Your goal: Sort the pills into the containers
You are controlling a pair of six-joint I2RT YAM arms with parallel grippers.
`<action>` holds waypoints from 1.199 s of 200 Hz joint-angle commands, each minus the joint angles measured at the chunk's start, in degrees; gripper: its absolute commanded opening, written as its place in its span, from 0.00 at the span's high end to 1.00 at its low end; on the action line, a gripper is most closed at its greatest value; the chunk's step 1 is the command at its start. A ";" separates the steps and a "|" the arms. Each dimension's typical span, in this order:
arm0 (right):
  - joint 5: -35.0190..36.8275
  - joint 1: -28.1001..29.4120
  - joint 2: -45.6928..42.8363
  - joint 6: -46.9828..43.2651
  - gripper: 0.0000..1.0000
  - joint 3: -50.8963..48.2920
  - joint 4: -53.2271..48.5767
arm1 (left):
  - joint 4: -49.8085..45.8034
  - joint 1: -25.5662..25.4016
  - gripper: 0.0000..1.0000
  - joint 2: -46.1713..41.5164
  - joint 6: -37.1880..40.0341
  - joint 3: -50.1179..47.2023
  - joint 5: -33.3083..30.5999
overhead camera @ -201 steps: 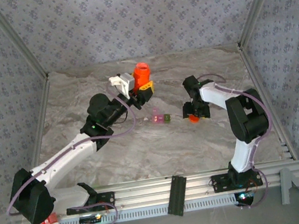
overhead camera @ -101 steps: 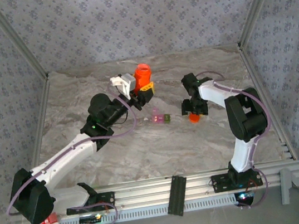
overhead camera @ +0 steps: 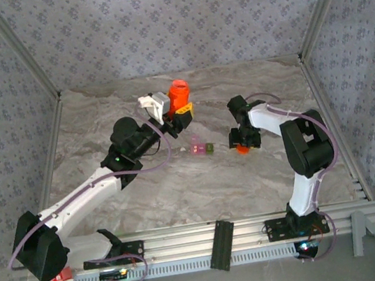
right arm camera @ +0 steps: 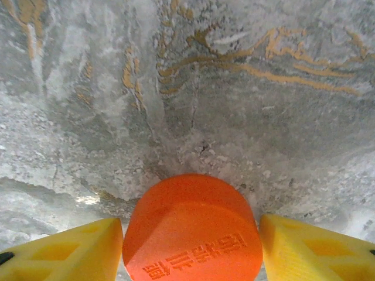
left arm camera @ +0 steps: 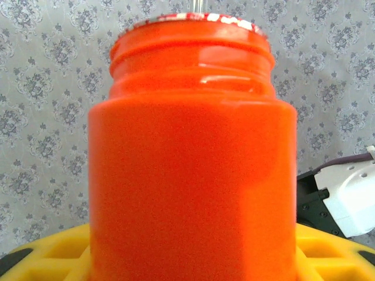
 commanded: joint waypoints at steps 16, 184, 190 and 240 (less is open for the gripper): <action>0.45 0.28 -0.16 -0.44 0.36 -1.39 -0.27 | 1.28 -0.34 1.00 -1.77 0.70 2.27 0.90; -1.31 1.71 -15.18 -3.80 0.64 14.37 -14.64 | 6.45 -2.21 1.00 1.10 14.03 -8.06 -0.70; -1.91 1.71 -15.66 -4.15 0.64 15.74 -15.76 | 5.85 -2.42 1.00 1.40 15.01 -8.23 -0.64; -11.66 0.04 -18.26 -9.01 0.65 25.98 -21.74 | 2.01 -2.77 1.00 3.63 18.40 -10.37 -1.16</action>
